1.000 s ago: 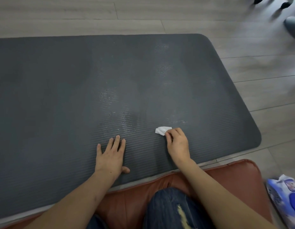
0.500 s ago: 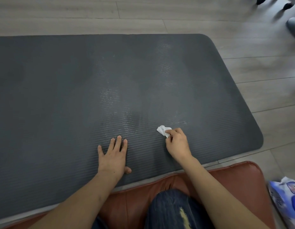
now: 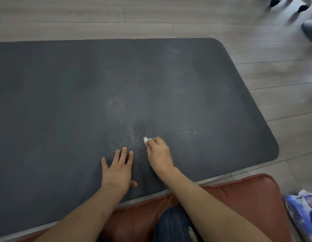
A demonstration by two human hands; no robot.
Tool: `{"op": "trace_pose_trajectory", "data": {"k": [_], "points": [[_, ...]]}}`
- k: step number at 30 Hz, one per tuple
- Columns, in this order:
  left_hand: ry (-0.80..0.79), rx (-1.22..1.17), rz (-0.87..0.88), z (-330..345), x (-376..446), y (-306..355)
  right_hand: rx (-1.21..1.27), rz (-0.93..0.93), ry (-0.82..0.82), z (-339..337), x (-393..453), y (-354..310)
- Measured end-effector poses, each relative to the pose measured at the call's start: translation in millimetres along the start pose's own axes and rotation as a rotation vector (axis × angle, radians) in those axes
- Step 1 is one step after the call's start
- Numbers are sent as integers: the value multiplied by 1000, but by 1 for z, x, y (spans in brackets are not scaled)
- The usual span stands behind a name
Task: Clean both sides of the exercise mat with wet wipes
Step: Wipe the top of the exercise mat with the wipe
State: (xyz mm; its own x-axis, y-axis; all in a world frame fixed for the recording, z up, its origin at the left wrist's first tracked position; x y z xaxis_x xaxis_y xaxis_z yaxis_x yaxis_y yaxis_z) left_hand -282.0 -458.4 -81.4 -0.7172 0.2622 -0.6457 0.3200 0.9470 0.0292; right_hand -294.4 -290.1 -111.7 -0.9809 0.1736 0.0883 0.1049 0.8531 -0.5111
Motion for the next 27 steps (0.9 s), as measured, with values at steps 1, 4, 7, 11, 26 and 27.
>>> {"op": "trace_pose_trajectory", "data": {"k": [1,4,7,11,26,27], "points": [[2,10,0,0,1,0,-28,-75,-23,4,-1,-5],[-1,13,6,1,0,0,-107,-128,-18,-19,12,34],[4,20,11,3,0,0,-268,117,104,-78,29,122],[1,26,9,4,2,1,-275,463,242,-110,34,157],[-19,34,-17,2,1,7,-215,515,236,-111,49,155],[-22,35,-19,2,1,6,-207,561,265,-103,50,138]]}}
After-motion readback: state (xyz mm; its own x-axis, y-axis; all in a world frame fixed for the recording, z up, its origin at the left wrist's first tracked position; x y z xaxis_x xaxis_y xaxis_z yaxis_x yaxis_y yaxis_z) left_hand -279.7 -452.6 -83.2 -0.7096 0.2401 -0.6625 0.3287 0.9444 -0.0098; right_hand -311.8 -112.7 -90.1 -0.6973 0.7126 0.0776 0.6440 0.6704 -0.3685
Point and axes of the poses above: each hand's wrist, its own x-axis towards the middle knuckle, its own z-axis out of the palm, y = z × x, the point moved 2 cm from there along x, towards the middle knuckle
